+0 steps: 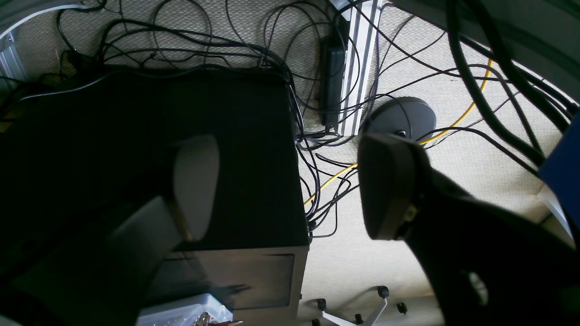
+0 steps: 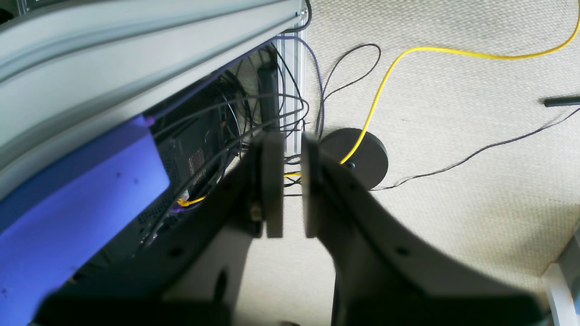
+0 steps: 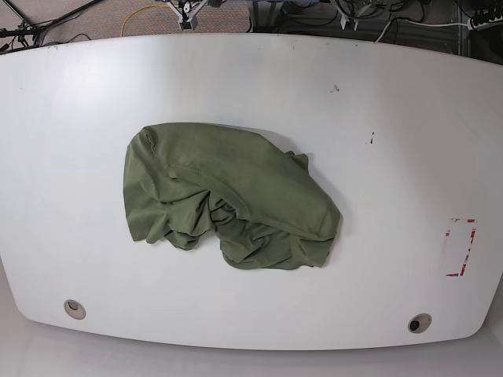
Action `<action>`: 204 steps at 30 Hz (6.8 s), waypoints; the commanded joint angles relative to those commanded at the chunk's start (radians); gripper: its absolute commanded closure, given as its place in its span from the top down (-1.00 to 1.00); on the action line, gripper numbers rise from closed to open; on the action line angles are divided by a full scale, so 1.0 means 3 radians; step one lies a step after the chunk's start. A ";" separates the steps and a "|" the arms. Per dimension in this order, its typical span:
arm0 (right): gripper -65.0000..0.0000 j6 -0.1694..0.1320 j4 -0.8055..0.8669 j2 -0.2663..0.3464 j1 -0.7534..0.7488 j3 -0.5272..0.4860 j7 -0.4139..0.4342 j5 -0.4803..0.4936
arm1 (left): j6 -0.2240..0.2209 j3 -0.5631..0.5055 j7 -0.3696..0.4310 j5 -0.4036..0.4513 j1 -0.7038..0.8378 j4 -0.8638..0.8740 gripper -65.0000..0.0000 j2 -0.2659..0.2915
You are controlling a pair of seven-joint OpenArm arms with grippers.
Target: Fold the T-shirt properly
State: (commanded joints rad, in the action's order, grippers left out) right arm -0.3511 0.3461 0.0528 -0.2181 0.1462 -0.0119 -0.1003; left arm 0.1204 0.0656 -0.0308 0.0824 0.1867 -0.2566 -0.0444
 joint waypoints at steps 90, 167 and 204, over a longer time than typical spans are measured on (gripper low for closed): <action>-0.80 0.0081 0.0627 -0.0058 -0.0373 0.0164 0.0033 -0.0044 | -0.0091 -0.0055 0.0510 0.0021 0.0677 -0.1263 0.40 -0.0022; -0.79 0.0059 0.3352 -0.0333 -0.2235 0.0199 0.0105 0.0020 | -0.0071 0.0030 0.0684 -0.0156 0.2276 -0.3584 0.25 -0.0045; -0.81 0.0053 0.4561 -0.0382 -0.2934 0.0238 0.0089 0.0025 | -0.0083 0.0247 0.0745 -0.0208 0.3108 -0.4502 0.27 -0.0073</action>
State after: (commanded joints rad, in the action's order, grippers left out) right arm -0.3352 1.7143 -0.0617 -1.0982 0.2175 0.0149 -0.0928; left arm 0.0954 0.1397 0.1926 0.0201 1.1191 -1.6073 -0.0663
